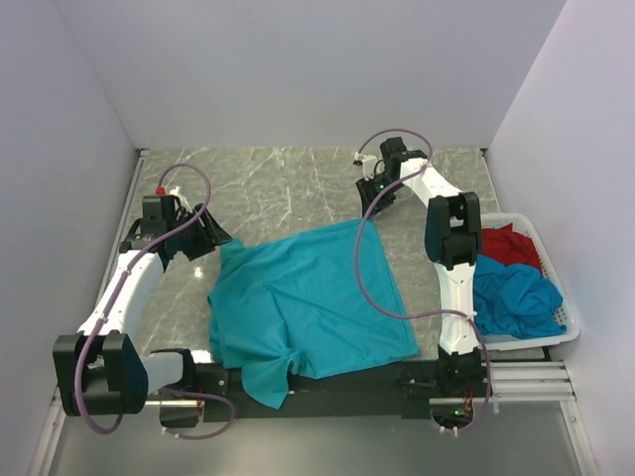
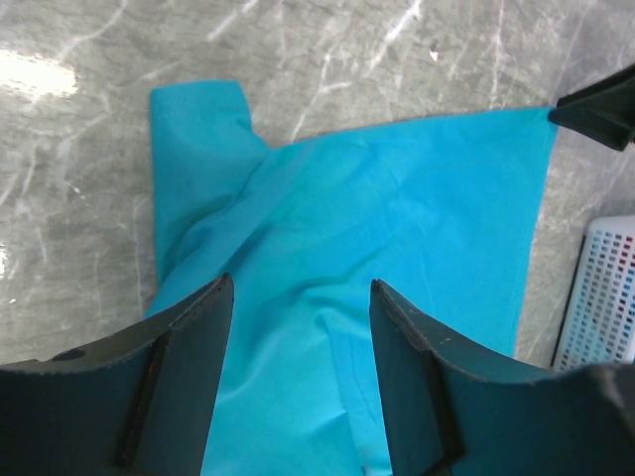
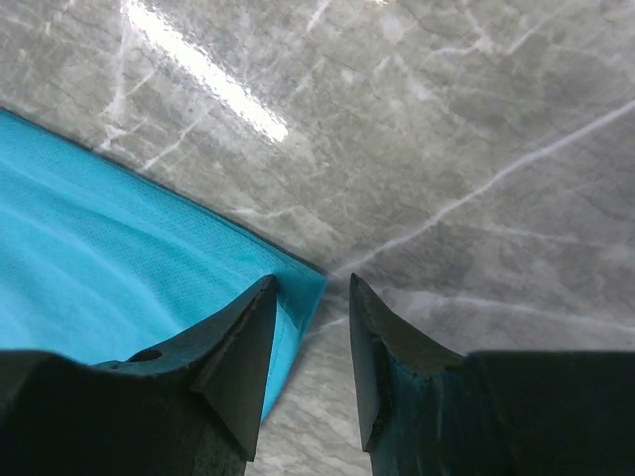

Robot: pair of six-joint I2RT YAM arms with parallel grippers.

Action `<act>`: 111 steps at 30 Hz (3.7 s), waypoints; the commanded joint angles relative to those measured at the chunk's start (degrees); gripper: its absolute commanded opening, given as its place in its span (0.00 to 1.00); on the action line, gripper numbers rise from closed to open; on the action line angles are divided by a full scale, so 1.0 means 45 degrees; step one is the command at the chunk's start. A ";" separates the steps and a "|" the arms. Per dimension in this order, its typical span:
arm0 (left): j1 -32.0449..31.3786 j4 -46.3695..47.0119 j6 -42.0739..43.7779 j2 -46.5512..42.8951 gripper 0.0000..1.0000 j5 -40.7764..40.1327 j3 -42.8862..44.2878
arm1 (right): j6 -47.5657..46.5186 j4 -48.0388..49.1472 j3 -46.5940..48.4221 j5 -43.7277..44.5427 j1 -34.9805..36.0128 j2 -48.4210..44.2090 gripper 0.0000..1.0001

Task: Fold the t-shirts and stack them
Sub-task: Flatten the tshirt out

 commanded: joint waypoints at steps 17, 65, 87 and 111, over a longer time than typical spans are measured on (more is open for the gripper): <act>0.0551 0.0470 -0.0234 0.2895 0.61 -0.0910 0.1458 | 0.0372 0.0084 -0.0192 0.0199 -0.0255 -0.0817 0.00; -0.7956 -0.1679 0.0527 0.9206 0.13 0.0067 1.0293 | 0.1354 0.1865 -0.2497 -0.0344 -0.2229 -0.2872 0.00; -0.7865 -0.0547 0.6030 0.8051 0.49 -0.0286 0.8353 | 0.1138 0.1669 -0.2614 -0.1125 -0.2426 -0.2814 0.00; -0.9703 -0.0938 1.0196 1.1474 0.43 -0.3236 0.9823 | 0.0963 0.1532 -0.2614 -0.1555 -0.2426 -0.2618 0.00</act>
